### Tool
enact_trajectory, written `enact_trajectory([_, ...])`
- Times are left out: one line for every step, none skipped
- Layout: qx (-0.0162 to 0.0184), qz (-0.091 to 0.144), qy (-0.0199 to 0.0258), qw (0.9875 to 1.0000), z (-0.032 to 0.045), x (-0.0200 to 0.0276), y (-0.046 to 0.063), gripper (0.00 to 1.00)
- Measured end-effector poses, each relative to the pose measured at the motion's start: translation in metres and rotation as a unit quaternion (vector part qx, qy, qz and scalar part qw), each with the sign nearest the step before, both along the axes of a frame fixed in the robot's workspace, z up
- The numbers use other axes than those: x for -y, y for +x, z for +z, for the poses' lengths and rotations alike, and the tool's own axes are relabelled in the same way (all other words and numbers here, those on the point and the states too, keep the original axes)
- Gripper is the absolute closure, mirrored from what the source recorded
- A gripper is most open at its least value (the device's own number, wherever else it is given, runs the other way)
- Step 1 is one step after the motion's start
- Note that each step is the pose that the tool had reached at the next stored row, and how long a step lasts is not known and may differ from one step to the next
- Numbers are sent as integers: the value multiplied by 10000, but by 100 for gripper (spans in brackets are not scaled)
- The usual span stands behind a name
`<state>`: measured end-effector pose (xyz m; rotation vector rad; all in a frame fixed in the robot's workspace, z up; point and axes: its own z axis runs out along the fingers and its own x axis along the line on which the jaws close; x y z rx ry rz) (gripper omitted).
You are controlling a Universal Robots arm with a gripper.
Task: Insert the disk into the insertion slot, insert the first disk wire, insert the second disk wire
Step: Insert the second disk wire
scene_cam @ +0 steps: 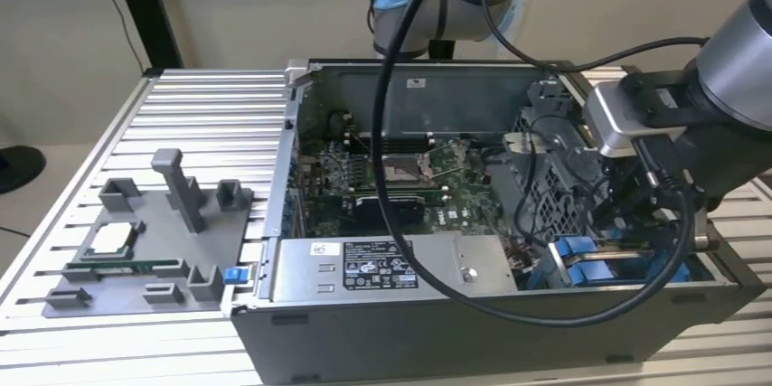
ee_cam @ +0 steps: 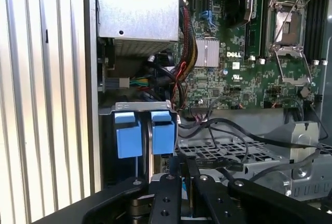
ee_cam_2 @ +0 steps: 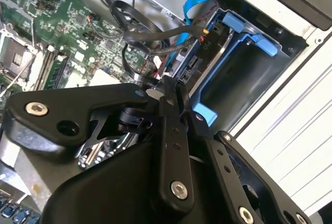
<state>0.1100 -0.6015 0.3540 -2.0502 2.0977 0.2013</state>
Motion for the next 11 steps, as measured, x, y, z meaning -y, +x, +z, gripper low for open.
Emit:
enact_trajectory([6, 0, -48, 10000, -5, 0, 0, 100])
enact_trajectory([17, -1, -89, 10000, -9, 0, -1, 100])
enact_trajectory([45, -2, -125, 9999, -12, 0, -1, 100])
enact_trajectory([86, -2, -155, 9998, -14, 0, -1, 100])
enact_trajectory([143, -2, -177, 9997, -16, 0, 0, 100])
enact_trajectory([204, -3, -197, 9996, -16, 0, -1, 100])
enact_trajectory([268, -3, -218, 9994, -17, 0, -1, 100])
enact_trajectory([331, -4, -240, 9992, -18, -1, 0, 100])
enact_trajectory([384, -5, -255, 9989, -19, -1, 0, 100])
enact_trajectory([433, -5, -273, 9987, -20, 0, 0, 100])
enact_trajectory([449, -4, -296, 9986, -23, -1, 0, 100])
